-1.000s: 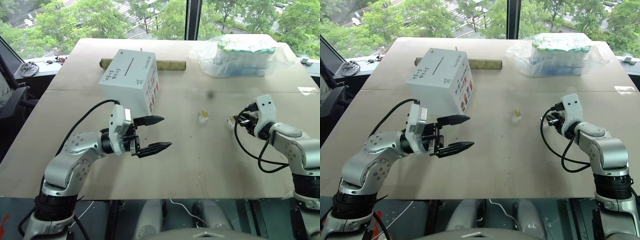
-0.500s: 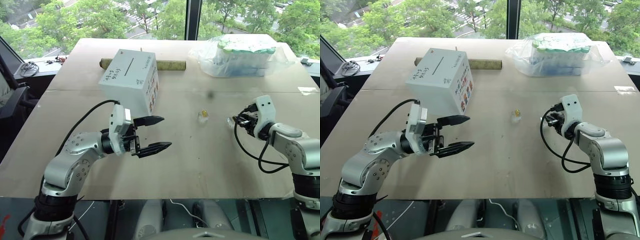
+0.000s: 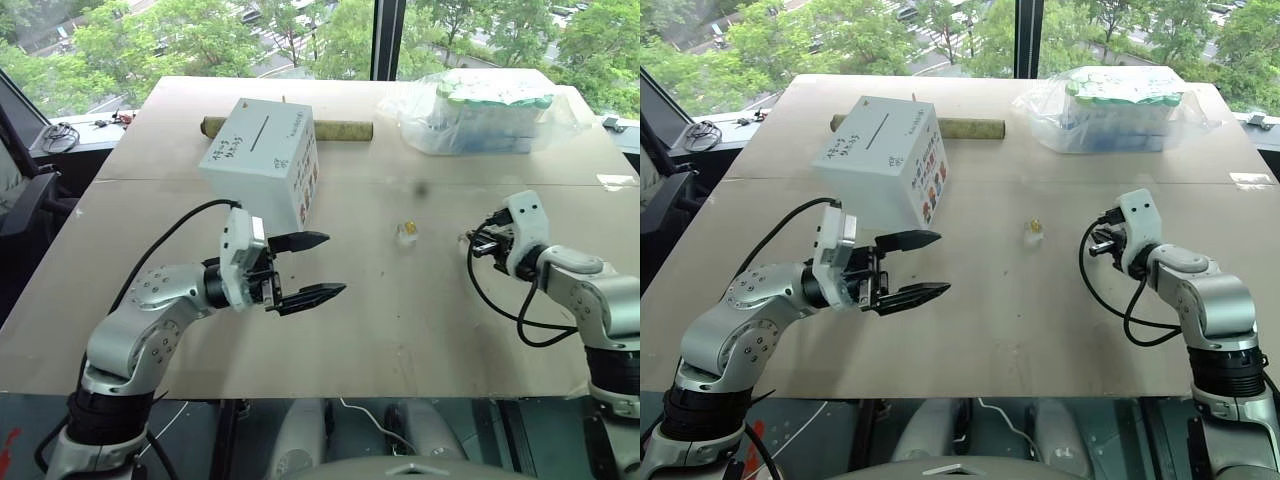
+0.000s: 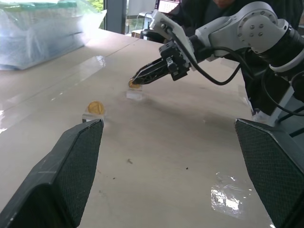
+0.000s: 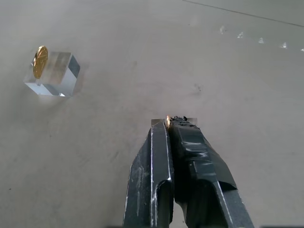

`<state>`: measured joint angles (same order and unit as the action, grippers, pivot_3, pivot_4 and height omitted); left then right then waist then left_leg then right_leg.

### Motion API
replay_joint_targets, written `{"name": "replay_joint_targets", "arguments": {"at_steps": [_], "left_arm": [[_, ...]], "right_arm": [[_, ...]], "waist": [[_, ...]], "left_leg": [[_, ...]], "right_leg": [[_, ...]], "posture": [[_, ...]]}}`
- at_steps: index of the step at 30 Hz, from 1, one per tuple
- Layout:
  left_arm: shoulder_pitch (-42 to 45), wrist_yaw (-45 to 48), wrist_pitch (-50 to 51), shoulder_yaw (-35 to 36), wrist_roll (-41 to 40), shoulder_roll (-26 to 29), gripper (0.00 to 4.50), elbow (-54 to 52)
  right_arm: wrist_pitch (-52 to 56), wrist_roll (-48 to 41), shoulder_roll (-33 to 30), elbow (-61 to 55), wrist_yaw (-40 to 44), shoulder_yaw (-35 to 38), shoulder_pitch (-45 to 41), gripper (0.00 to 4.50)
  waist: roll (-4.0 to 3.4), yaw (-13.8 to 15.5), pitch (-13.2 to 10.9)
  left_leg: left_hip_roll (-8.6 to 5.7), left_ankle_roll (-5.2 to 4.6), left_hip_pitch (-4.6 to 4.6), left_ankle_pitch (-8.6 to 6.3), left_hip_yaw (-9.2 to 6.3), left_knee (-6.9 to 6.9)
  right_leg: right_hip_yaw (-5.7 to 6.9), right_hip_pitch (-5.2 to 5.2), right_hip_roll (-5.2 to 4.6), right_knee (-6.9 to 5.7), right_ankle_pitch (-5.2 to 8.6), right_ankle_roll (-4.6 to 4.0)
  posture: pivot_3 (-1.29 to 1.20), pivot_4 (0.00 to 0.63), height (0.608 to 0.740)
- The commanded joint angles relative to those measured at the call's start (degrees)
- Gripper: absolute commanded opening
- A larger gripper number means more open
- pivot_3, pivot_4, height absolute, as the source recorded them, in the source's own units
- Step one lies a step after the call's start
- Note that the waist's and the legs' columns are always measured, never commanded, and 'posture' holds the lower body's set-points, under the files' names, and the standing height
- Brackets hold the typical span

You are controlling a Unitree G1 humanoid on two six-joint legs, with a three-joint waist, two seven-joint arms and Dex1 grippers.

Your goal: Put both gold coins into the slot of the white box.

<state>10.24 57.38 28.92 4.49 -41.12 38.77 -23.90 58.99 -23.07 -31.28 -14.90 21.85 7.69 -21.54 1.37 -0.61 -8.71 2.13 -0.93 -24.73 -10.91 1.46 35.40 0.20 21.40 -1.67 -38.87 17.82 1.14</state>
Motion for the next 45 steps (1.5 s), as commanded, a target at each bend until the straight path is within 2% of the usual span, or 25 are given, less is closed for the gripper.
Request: {"name": "replay_joint_targets", "arguments": {"at_steps": [1, 7, 10, 13, 17, 21, 24, 27, 30, 31, 32, 34, 35, 42, 45], "left_arm": [[1.2, -1.0, 0.7, 1.1, -1.9, -0.3, 4.50, -2.1], [4.0, -3.7, 4.1, 1.3, -5.1, -1.9, 4.50, -1.0], [7.6, -7.7, 9.8, 2.8, -11.4, -3.7, 4.50, 0.2], [12.0, -12.3, 17.0, 4.6, -20.9, -5.4, 4.50, 2.5], [16.9, -19.2, 24.1, 7.1, -33.6, -7.7, 4.50, 6.5], [21.4, -27.8, 27.1, 8.9, -44.5, -10.0, 4.50, 10.6], [23.3, -31.9, 27.8, 9.2, -49.0, -10.7, 4.50, 12.5], [23.1, -30.6, 29.7, 7.8, -49.5, -9.8, 3.64, 11.4], [22.8, -30.2, 30.6, 7.6, -50.3, -9.5, 2.26, 10.8], [22.8, -30.1, 30.7, 7.5, -50.4, -9.5, 2.02, 10.7], [22.8, -30.0, 30.9, 7.3, -50.5, -9.5, 1.39, 10.7], [23.0, -29.3, 31.2, 6.9, -50.2, -9.3, 0.72, 10.7], [23.1, -28.8, 31.5, 6.8, -50.2, -9.0, 0.24, 10.7], [24.0, -28.2, 33.1, 7.1, -53.1, -8.2, 0.24, 12.0], [24.1, -27.4, 32.8, 7.1, -51.4, -7.9, 0.24, 12.4]], "right_arm": [[2.0, -2.9, -0.5, -3.9, 0.2, 4.8, -1.9, 0.07], [6.9, -9.8, 2.3, -7.3, -0.1, 10.8, -2.8, 0.07], [12.1, -21.0, 6.1, -11.7, 0.9, 16.7, -5.4, 0.07], [16.0, -33.7, 11.3, -15.8, -1.9, 19.7, -9.5, 0.07], [16.7, -46.3, 15.6, -18.8, -8.4, 17.4, -13.4, 0.07], [13.2, -56.5, 16.1, -19.5, -16.4, 13.3, -16.0, 0.07], [10.5, -61.4, 13.9, -19.5, -19.8, 10.8, -16.4, 0.07], [7.7, -65.0, 11.1, -19.1, -22.1, 8.5, -16.4, 0.00], [4.8, -67.8, 8.6, -19.1, -23.9, 6.5, -16.1, 0.00], [4.0, -68.5, 7.8, -19.1, -24.3, 5.9, -16.1, 0.00], [3.2, -69.1, 7.0, -19.0, -24.6, 5.3, -16.0, 0.00], [1.9, -70.4, 5.3, -18.8, -25.0, 4.2, -16.1, 0.00], [1.1, -70.9, 4.6, -18.8, -25.2, 3.7, -16.1, 0.00], [-2.7, -73.8, 0.2, -18.9, -25.7, 1.0, -15.7, 0.00], [-4.2, -74.3, -1.2, -18.9, -25.5, 0.0, -15.5, 0.00]], "waist": [[0.00, 0.0, 0.0], [0.00, 0.0, 0.0], [0.00, 0.0, 0.0], [0.00, -0.2, 0.0], [0.00, -0.2, 0.0], [0.00, 0.0, 0.0], [0.00, -0.2, 0.0], [0.00, -0.2, 0.0], [0.00, -0.2, 0.0], [0.00, -0.2, 0.0], [0.00, -0.2, 0.0], [0.00, -0.2, 0.0], [0.00, -0.2, 0.0], [0.01, -0.1, 0.0], [0.01, -0.1, 0.0]], "left_leg": [[0.00, 0.00, 0.00, 0.00, 0.00, 0.00], [0.00, 0.00, 0.00, 0.00, -0.01, 0.00], [0.01, 0.00, -0.01, 0.00, -0.02, 0.01], [0.04, 0.00, -0.01, 0.00, -0.04, 0.02], [0.06, 0.00, 0.01, 0.00, -0.10, 0.04], [0.00, 0.00, -0.06, 0.00, -0.10, 0.11], [-0.01, -0.01, -0.06, 0.00, -0.10, 0.24], [-0.01, -0.01, -0.03, 0.00, -0.11, 0.25], [0.00, 0.00, -0.02, 0.01, -0.12, 0.24], [0.00, 0.00, -0.03, 0.01, -0.12, 0.24], [0.01, 0.00, -0.03, 0.01, -0.12, 0.24], [0.01, 0.00, -0.03, 0.01, -0.11, 0.24], [0.01, 0.00, -0.03, 0.01, -0.10, 0.25], [0.01, 0.00, -0.03, 0.01, -0.11, 0.24], [0.01, 0.00, -0.03, 0.01, -0.10, 0.24]], "right_leg": [[0.00, 0.00, 0.00, 0.00, 0.00, 0.00], [0.00, 0.00, 0.00, -0.01, 0.00, 0.00], [0.01, 0.00, 0.00, -0.04, 0.00, 0.00], [0.01, 0.00, -0.05, -0.08, -0.01, 0.01], [0.05, -0.02, -0.12, -0.09, -0.01, 0.01], [0.10, -0.02, -0.26, -0.07, -0.02, 0.01], [0.09, -0.06, -0.26, -0.08, -0.02, 0.02], [0.10, -0.10, -0.23, -0.07, -0.02, 0.02], [0.10, -0.09, -0.16, -0.08, -0.02, 0.02], [0.10, -0.09, -0.17, -0.08, -0.02, 0.02], [0.10, -0.09, -0.16, -0.08, -0.02, 0.01], [0.09, -0.09, -0.16, -0.07, -0.02, 0.02], [0.09, -0.09, -0.15, -0.07, -0.02, 0.02], [0.08, -0.09, -0.14, -0.05, -0.02, 0.01], [0.08, -0.09, -0.14, -0.04, -0.02, 0.02]], "posture": [[0.00, 0.150, 0.740], [0.00, 0.150, 0.740], [0.00, 0.150, 0.740], [0.00, 0.150, 0.740], [0.00, 0.150, 0.740], [0.00, 0.150, 0.740], [0.00, 0.150, 0.740], [0.00, 0.150, 0.740], [0.00, 0.150, 0.740], [0.00, 0.150, 0.740], [0.00, 0.150, 0.740], [0.00, 0.150, 0.740], [0.00, 0.150, 0.740], [0.00, 0.150, 0.740], [0.00, 0.150, 0.740]]}}
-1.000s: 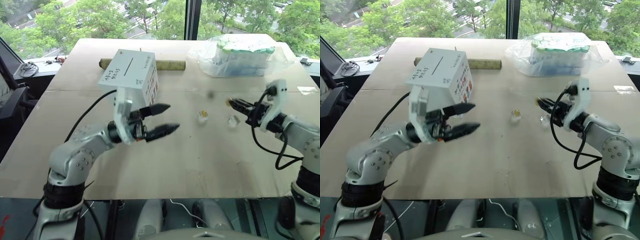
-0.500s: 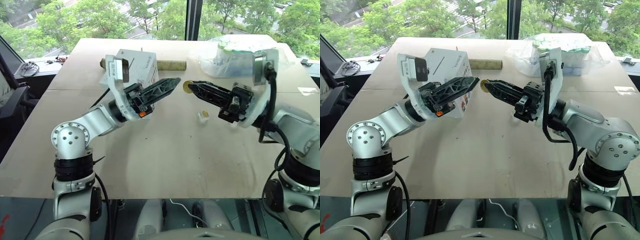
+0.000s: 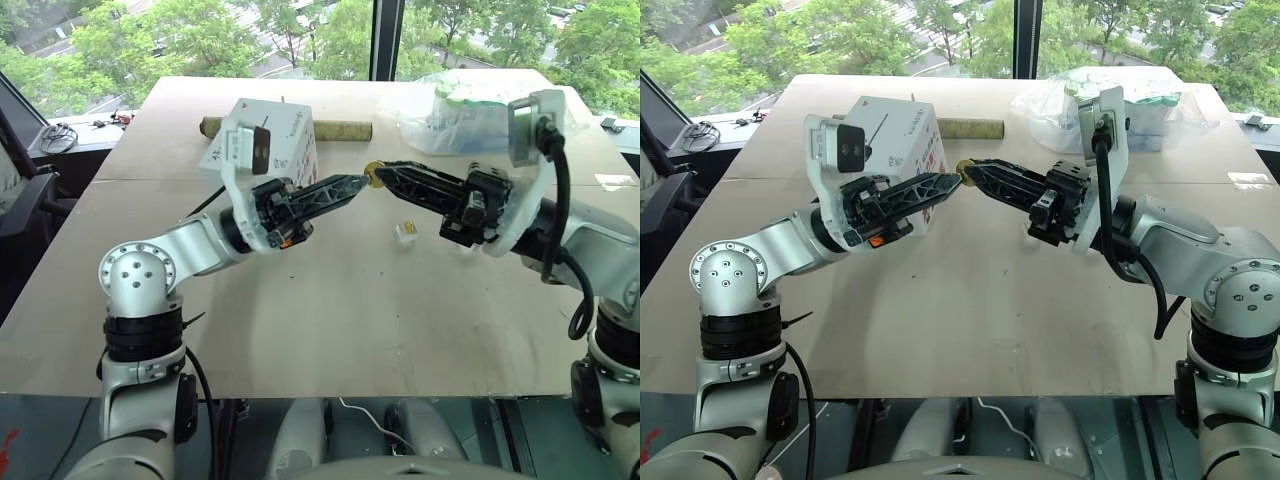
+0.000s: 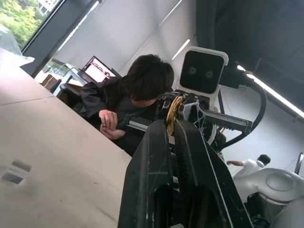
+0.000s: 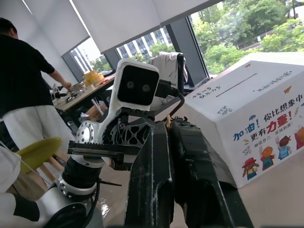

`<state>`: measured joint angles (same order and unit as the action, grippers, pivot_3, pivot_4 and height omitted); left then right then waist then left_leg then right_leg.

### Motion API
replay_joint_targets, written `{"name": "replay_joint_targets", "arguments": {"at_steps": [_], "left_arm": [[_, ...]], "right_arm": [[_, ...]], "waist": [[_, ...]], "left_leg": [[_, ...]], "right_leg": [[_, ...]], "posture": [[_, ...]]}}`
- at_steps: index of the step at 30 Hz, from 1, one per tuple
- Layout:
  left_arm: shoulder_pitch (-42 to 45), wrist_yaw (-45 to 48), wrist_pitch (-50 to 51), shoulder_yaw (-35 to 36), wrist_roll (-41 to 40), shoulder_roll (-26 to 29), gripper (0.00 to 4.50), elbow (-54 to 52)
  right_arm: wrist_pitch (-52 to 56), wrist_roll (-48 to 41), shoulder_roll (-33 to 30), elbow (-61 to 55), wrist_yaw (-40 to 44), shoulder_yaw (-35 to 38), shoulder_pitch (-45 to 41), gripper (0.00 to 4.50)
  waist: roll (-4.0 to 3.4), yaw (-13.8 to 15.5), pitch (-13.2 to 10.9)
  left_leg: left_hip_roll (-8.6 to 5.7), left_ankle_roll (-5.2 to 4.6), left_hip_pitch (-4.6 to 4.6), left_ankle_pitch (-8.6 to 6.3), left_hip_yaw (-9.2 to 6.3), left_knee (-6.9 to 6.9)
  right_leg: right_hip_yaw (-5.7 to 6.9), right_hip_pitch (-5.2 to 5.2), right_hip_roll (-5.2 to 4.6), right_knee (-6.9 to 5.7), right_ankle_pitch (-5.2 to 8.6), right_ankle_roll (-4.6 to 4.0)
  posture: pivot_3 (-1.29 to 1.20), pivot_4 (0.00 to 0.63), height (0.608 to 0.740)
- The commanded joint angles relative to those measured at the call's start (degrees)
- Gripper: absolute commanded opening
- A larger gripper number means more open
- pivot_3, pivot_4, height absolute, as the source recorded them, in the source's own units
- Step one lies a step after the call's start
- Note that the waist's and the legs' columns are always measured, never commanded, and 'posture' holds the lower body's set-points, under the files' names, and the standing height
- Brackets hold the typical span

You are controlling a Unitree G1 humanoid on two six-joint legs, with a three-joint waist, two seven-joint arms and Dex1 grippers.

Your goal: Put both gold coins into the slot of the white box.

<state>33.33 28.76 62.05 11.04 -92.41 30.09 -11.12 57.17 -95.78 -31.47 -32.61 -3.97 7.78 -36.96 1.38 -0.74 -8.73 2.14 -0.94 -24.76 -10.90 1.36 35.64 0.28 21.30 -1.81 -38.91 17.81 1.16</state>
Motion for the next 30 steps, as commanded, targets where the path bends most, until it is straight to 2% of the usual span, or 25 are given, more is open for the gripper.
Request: {"name": "replay_joint_targets", "arguments": {"at_steps": [1, 2, 5, 19, 22, 25, 26, 30], "left_arm": [[1.0, 1.5, -0.3, 0.6, 0.1, 0.8, 0.76, -0.2], [1.0, 1.6, -0.3, 0.6, 0.1, 0.9, 1.06, 0.0], [1.5, 1.6, -0.4, 0.7, 0.0, 0.9, 2.40, 0.3], [0.6, 5.7, 0.0, -0.6, 2.7, 1.2, 2.40, -1.8], [0.7, 6.6, 0.2, -1.1, 2.7, 0.8, 1.60, -1.8], [1.0, 6.7, 0.2, -1.2, 2.0, 0.2, 0.23, -1.5], [1.0, 7.1, 0.4, -1.2, 2.1, 0.4, 0.07, -1.5], [0.6, 7.8, 0.6, -0.9, 2.3, 0.8, 0.07, -1.6]], "right_arm": [[-2.8, -1.8, -1.5, -1.3, 0.4, -0.3, 0.1, 0.00], [-3.1, -1.9, -1.8, -1.3, 0.4, -0.5, 0.1, 0.00], [-4.1, -2.6, -2.7, -1.5, 0.7, -1.1, 0.4, 0.00], [-6.7, -3.7, -4.3, -1.2, 1.8, -3.8, -0.3, 0.00], [-6.8, -3.5, -4.3, -0.9, 2.1, -4.5, -0.8, 0.00], [-6.9, -3.3, -4.2, -0.6, 2.4, -5.1, -1.3, 0.00], [-6.9, -3.2, -4.2, -0.6, 2.5, -5.2, -1.3, 0.00], [-7.2, -3.4, -4.6, -0.6, 2.8, -5.3, -1.2, 0.00]], "waist": [[0.00, 0.0, 0.0], [0.00, 0.0, 0.0], [0.01, 0.0, 0.0], [0.01, 0.1, 0.0], [0.01, 0.0, 0.0], [0.02, 0.1, 0.0], [0.02, 0.1, 0.0], [0.02, 0.0, 0.0]], "left_leg": [[0.00, 0.00, 0.00, 0.00, 0.00, 0.00], [0.00, 0.00, 0.00, 0.00, 0.00, 0.00], [0.00, 0.00, -0.01, 0.00, 0.00, 0.00], [0.01, 0.00, -0.01, 0.00, 0.00, -0.01], [0.01, 0.00, -0.01, 0.00, 0.00, 0.00], [0.01, 0.00, -0.02, 0.00, 0.00, 0.00], [0.01, 0.00, -0.02, 0.00, 0.00, 0.00], [0.01, 0.00, -0.02, 0.00, -0.01, -0.01]], "right_leg": [[0.00, 0.00, 0.00, 0.00, 0.00, 0.00], [0.00, 0.00, 0.00, 0.00, 0.00, 0.00], [0.00, 0.00, 0.00, 0.01, 0.00, 0.00], [0.00, 0.00, -0.02, 0.03, 0.00, 0.00], [0.00, 0.00, -0.02, 0.03, 0.00, 0.00], [0.00, 0.00, -0.02, 0.04, 0.00, 0.00], [0.00, 0.00, -0.02, 0.04, 0.00, 0.00], [0.00, 0.01, -0.02, 0.04, 0.00, 0.00]], "posture": [[0.00, 0.150, 0.740], [0.00, 0.150, 0.740], [0.00, 0.150, 0.740], [0.00, 0.150, 0.740], [0.00, 0.150, 0.740], [0.00, 0.150, 0.740], [0.00, 0.150, 0.740], [0.00, 0.150, 0.740]]}}
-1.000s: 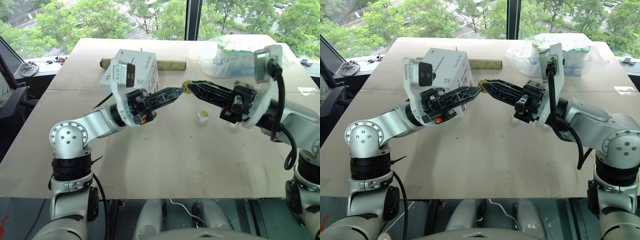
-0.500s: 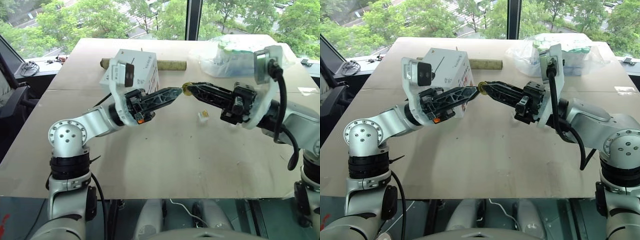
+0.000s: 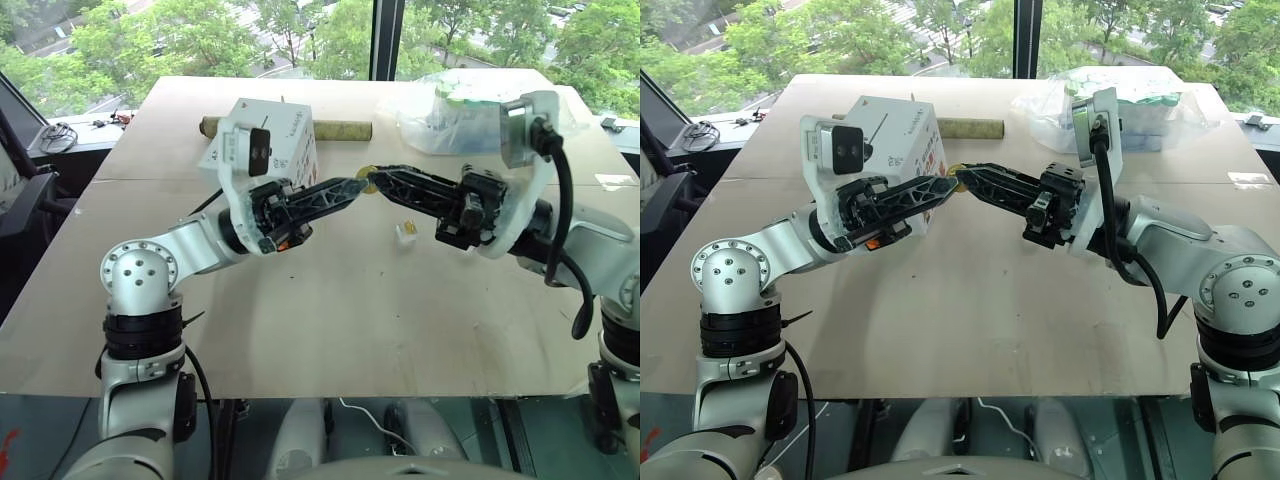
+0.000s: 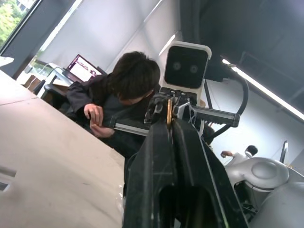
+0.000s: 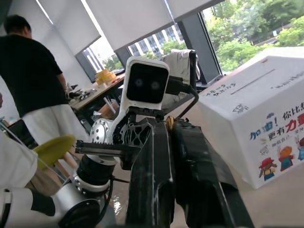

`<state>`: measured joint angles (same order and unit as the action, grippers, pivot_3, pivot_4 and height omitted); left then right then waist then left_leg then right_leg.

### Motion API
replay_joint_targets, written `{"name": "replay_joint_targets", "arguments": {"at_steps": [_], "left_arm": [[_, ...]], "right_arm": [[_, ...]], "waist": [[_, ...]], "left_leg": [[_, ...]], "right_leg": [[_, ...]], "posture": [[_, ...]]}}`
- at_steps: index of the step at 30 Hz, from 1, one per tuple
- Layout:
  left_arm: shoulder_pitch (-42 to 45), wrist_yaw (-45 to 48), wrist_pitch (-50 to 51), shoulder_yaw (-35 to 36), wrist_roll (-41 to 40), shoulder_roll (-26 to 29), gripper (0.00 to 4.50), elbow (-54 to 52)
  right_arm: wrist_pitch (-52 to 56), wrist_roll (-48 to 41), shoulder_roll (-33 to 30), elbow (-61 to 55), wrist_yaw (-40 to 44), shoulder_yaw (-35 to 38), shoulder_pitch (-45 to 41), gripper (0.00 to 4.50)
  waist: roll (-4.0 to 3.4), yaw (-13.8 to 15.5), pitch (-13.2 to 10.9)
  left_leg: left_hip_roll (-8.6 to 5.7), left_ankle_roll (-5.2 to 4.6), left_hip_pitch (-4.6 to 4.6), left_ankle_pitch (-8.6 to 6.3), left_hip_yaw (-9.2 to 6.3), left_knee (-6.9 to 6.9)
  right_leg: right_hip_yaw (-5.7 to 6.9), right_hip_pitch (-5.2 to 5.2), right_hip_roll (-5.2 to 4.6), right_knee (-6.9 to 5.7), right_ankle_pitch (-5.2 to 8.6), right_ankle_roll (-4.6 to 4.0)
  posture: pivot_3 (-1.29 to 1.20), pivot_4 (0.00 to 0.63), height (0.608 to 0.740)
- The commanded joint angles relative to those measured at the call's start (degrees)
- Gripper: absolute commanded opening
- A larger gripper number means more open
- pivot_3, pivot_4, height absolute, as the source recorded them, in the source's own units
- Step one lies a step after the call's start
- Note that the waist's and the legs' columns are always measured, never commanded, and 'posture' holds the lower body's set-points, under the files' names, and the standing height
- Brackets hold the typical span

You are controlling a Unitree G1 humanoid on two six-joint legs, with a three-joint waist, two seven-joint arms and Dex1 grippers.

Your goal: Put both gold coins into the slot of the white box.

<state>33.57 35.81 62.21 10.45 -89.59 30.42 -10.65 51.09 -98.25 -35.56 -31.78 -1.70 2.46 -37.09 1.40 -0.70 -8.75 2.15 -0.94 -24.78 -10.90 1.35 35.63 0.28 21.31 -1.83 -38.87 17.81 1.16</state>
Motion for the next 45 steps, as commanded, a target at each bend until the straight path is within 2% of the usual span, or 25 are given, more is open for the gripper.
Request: {"name": "replay_joint_targets", "arguments": {"at_steps": [1, 5, 8, 10, 15, 16, 19, 21, 22, 25, 28, 31, 36, 45], "left_arm": [[0.3, 0.8, 0.4, -0.3, -0.4, 0.5, 0.07, -2.1], [-1.0, 1.2, 0.0, 0.2, 0.7, 0.9, 0.07, -2.3], [-2.0, 1.4, -0.7, 1.4, 1.7, 1.8, 0.00, -2.2], [-2.5, 0.8, -1.7, 2.7, 2.6, 2.6, 0.00, -2.2], [-3.3, -2.0, -6.6, 6.3, 8.4, 4.1, 0.00, -2.8], [-3.3, -3.0, -7.1, 7.1, 8.3, 4.3, 0.00, -2.9], [-2.9, -5.4, -11.6, 9.2, 14.6, 5.8, 0.00, -4.1], [-2.0, -8.3, -16.2, 9.0, 22.8, 7.0, 0.00, -5.0], [-1.6, -10.2, -19.1, 7.5, 29.2, 8.3, 0.00, -6.4], [1.6, -17.8, -21.3, 4.5, 40.6, 10.4, 0.00, -8.5], [5.8, -22.8, -16.0, 0.2, 47.9, 13.8, 0.00, -6.4], [8.7, -22.4, -13.7, -2.2, 50.8, 14.0, 0.00, -2.9], [13.2, -24.6, -5.0, 0.9, 49.4, 11.3, 0.00, 3.3], [18.2, -20.0, -1.4, -2.5, 53.0, 11.4, 0.00, 10.7]], "right_arm": [[-1.1, -0.8, -0.7, -1.6, 0.7, 0.1, -0.9, 0.00], [-1.9, 3.2, -0.8, -3.1, 4.2, 0.8, 0.0, 0.00], [-2.3, 3.7, -1.4, -3.5, 7.0, 2.1, 1.0, 0.99], [-2.0, 3.5, -3.2, -3.6, 8.8, 3.4, 1.7, 2.00], [-0.9, 12.3, -12.3, -3.8, 16.6, 6.7, 4.7, 4.20], [-0.9, 14.5, -14.2, -4.3, 18.6, 6.9, 5.4, 4.45], [-2.2, 27.1, -20.1, -7.7, 23.8, 4.5, 7.2, 4.45], [-4.2, 35.8, -22.5, -9.8, 25.8, 1.8, 7.8, 4.45], [-5.3, 38.3, -22.2, -10.2, 25.9, 1.4, 8.2, 4.45], [-7.6, 42.6, -20.2, -10.1, 26.0, 2.1, 9.6, 4.45], [-9.2, 46.0, -18.8, -8.9, 28.3, 1.7, 9.9, 4.45], [-9.7, 46.6, -17.8, -7.8, 30.5, 3.0, 9.8, 4.45], [-10.1, 49.0, -18.3, -7.1, 33.4, 3.8, 9.9, 4.45], [-9.6, 49.7, -16.9, -8.9, 33.5, 5.4, 11.3, 4.45]], "waist": [[0.00, 0.0, 0.0], [0.00, 0.0, 0.0], [-0.01, 0.0, 0.0], [0.01, 0.0, 0.0], [0.05, 0.3, 0.0], [0.06, 0.3, -0.1], [0.08, 0.4, -0.1], [0.10, 0.2, -0.1], [0.13, 0.1, -0.1], [0.22, 0.2, -0.2], [0.36, 0.5, -0.2], [0.37, 0.7, -0.3], [0.42, 0.9, -0.3], [0.54, 0.8, -0.4]], "left_leg": [[0.00, 0.00, 0.00, 0.00, 0.00, 0.00], [0.00, 0.00, 0.00, 0.00, 0.01, 0.00], [0.00, 0.00, 0.00, 0.00, 0.01, -0.01], [0.00, 0.00, 0.00, 0.00, 0.00, -0.02], [-0.02, 0.00, 0.00, 0.00, 0.01, -0.02], [-0.01, 0.00, 0.01, 0.00, 0.01, -0.02], [0.00, 0.00, -0.01, 0.00, 0.00, -0.03], [0.01, 0.00, 0.01, 0.00, 0.00, -0.07], [0.01, 0.00, 0.04, 0.00, 0.02, -0.09], [0.01, 0.01, 0.02, 0.00, 0.02, -0.11], [-0.01, 0.03, 0.00, 0.01, 0.01, -0.10], [-0.03, 0.12, 0.00, 0.06, 0.03, -0.11], [-0.01, 0.18, 0.00, 0.09, 0.01, -0.12], [-0.02, 0.29, -0.02, 0.16, 0.06, -0.13]], "right_leg": [[0.00, 0.00, -0.01, 0.00, 0.00, 0.00], [0.00, 0.00, 0.00, 0.01, 0.00, 0.00], [-0.01, 0.00, 0.00, 0.02, 0.00, 0.00], [-0.01, 0.01, -0.01, 0.01, 0.00, 0.00], [0.02, 0.00, -0.02, 0.04, 0.00, 0.00], [0.01, -0.01, -0.01, 0.05, 0.00, 0.00], [0.01, 0.00, -0.03, 0.06, 0.01, 0.00], [0.00, 0.01, -0.02, 0.08, 0.01, 0.00], [-0.02, 0.01, -0.03, 0.07, 0.01, 0.00], [-0.04, 0.02, -0.02, 0.07, 0.01, 0.00], [-0.03, 0.02, -0.02, 0.10, 0.01, 0.01], [-0.01, 0.01, -0.01, 0.10, 0.01, 0.02], [0.03, 0.03, -0.08, 0.09, 0.01, 0.02], [-0.01, 0.08, -0.12, 0.06, 0.01, 0.02]], "posture": [[0.00, 0.150, 0.740], [0.00, 0.150, 0.740], [0.00, 0.150, 0.740], [0.00, 0.150, 0.740], [0.00, 0.150, 0.740], [0.00, 0.150, 0.740], [0.00, 0.150, 0.740], [0.00, 0.150, 0.740], [0.00, 0.150, 0.740], [0.00, 0.150, 0.740], [0.00, 0.150, 0.740], [0.00, 0.150, 0.740], [0.00, 0.150, 0.740], [0.00, 0.150, 0.740]]}}
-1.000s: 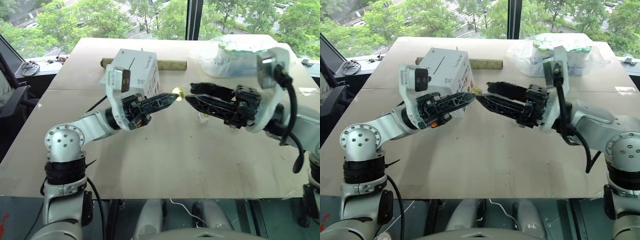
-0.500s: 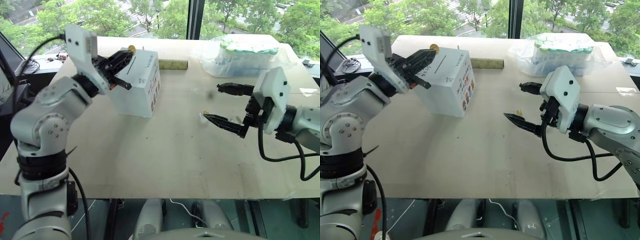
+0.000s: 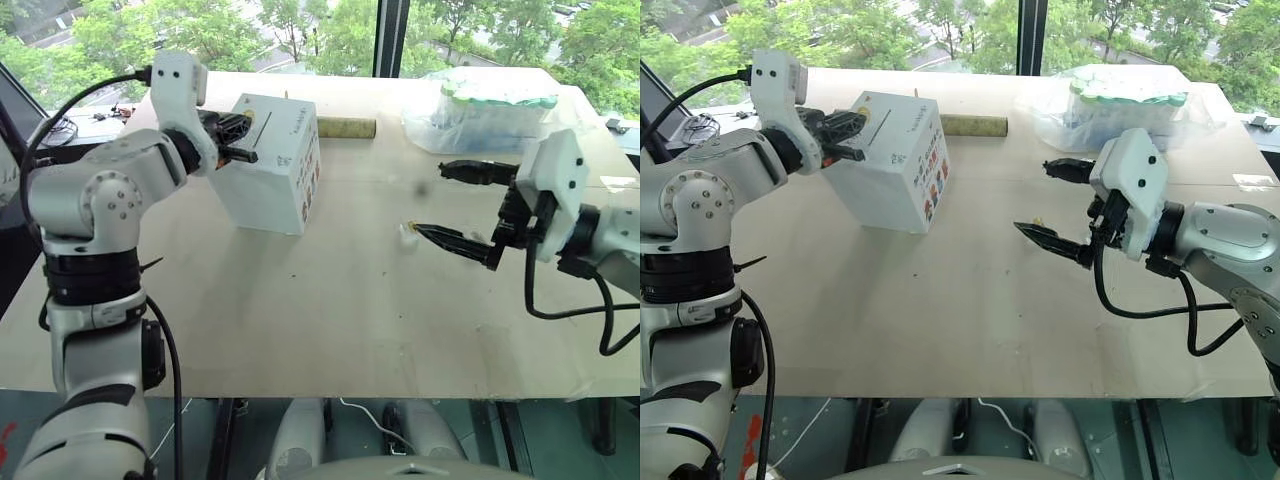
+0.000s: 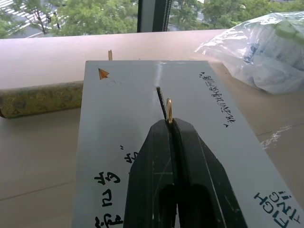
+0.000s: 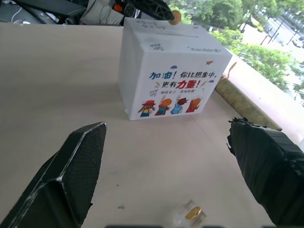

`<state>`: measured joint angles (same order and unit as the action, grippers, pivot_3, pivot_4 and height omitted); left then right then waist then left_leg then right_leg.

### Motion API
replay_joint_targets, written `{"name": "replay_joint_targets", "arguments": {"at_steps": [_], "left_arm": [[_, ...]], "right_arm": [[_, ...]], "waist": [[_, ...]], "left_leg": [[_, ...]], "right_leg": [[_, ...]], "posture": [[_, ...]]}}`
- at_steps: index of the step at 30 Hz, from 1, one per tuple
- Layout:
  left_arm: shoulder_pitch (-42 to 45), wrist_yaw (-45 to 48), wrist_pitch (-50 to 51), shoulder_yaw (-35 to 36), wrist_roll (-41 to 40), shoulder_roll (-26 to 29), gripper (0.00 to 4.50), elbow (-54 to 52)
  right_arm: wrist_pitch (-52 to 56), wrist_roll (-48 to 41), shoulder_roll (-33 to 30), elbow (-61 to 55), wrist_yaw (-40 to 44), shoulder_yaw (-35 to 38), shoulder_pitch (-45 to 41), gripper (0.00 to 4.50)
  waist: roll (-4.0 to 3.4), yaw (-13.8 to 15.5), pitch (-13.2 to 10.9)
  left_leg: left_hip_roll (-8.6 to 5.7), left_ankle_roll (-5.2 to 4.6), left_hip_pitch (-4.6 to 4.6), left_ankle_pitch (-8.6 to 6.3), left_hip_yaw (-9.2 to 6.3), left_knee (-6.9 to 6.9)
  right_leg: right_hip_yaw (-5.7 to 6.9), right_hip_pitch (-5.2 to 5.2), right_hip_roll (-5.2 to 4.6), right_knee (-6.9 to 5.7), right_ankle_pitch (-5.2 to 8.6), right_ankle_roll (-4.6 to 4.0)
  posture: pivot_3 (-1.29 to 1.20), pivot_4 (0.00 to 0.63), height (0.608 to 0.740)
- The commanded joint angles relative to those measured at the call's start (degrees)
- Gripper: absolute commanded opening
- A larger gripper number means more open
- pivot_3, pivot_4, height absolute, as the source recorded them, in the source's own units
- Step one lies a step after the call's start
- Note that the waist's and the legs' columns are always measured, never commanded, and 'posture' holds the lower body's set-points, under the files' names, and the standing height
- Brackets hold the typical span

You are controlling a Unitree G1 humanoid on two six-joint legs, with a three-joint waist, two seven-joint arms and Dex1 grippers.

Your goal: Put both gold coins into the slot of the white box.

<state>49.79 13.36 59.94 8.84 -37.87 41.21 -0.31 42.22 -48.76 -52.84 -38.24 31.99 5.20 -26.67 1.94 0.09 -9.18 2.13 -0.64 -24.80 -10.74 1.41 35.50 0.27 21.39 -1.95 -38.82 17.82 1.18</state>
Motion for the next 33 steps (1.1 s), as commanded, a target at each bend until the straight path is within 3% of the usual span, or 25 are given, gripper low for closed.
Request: {"name": "replay_joint_targets", "arguments": {"at_steps": [1, 12, 21, 24, 26, 33], "left_arm": [[2.3, 2.9, 1.5, -1.0, 1.3, 0.3, 0.00, 1.0], [7.2, 5.6, 6.9, -4.4, 6.0, -0.1, 0.00, 6.2], [11.7, 4.3, 12.2, -7.1, 10.4, -2.3, 0.00, 4.0], [11.9, 3.8, 12.9, -7.0, 11.7, -2.6, 0.72, 2.9], [12.4, 3.7, 13.1, -5.7, 11.9, -3.0, 1.50, 2.8], [11.5, 9.0, 10.8, 4.2, 6.2, -2.0, 1.50, -1.0]], "right_arm": [[-0.5, 0.1, 0.5, -2.9, -0.4, 3.0, 1.5, 4.45], [0.5, 0.4, 1.3, -5.0, -1.6, 3.1, 2.9, 4.45], [1.8, 0.0, 2.0, -6.2, -2.5, 3.3, 3.3, 4.45], [2.4, -0.4, 1.9, -6.4, -2.6, 3.6, 3.3, 4.50], [3.0, -0.7, 1.7, -6.5, -2.7, 3.7, 3.5, 4.50], [7.9, -2.1, 2.4, -6.7, -7.5, 3.0, 4.4, 4.50]], "waist": [[0.01, 0.1, 0.0], [0.02, 0.7, 0.0], [0.01, 0.7, 0.0], [0.02, 0.7, 0.0], [0.02, 0.6, 0.0], [0.02, 0.3, 0.0]], "left_leg": [[0.00, 0.00, -0.01, 0.00, -0.02, 0.00], [0.00, 0.01, 0.01, 0.01, -0.03, 0.03], [-0.01, 0.00, 0.03, 0.00, -0.10, 0.16], [-0.01, -0.01, 0.01, 0.00, -0.09, 0.19], [-0.01, 0.00, -0.01, 0.00, -0.10, 0.21], [0.01, 0.00, -0.02, 0.00, -0.09, 0.20]], "right_leg": [[0.02, 0.00, 0.00, -0.01, 0.00, 0.00], [0.03, -0.01, 0.00, -0.04, 0.00, 0.00], [0.09, -0.08, 0.02, -0.10, 0.00, -0.01], [0.08, -0.09, 0.00, -0.10, 0.00, 0.00], [0.08, -0.08, 0.01, -0.10, 0.00, 0.00], [0.06, -0.05, 0.02, -0.10, 0.00, -0.01]], "posture": [[0.00, 0.150, 0.740], [0.00, 0.150, 0.740], [0.00, 0.150, 0.740], [0.00, 0.150, 0.740], [0.00, 0.150, 0.740], [0.00, 0.150, 0.740]]}}
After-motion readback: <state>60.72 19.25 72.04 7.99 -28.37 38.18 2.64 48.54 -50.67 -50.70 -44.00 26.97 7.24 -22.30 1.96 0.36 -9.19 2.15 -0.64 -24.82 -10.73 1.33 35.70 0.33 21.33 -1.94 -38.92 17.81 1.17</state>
